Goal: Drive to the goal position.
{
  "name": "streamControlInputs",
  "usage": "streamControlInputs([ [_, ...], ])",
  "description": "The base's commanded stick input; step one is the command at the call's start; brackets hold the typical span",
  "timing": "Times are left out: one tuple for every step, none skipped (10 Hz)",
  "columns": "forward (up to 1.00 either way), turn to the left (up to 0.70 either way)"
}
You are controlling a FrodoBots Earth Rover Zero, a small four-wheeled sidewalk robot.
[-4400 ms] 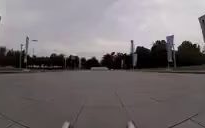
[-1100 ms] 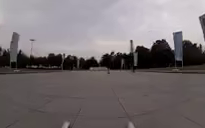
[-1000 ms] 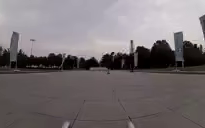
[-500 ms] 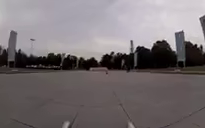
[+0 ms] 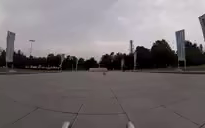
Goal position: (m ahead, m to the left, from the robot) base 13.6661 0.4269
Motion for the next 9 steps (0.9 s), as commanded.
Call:
streamControlInputs([
  [0.60, 0.00],
  [0.60, 0.00],
  [0.60, 0.00],
  [0.60, 0.00],
  [0.60, 0.00],
  [0.60, 0.00],
  [0.60, 0.00],
  [0.60, 0.00],
  [0.60, 0.00],
])
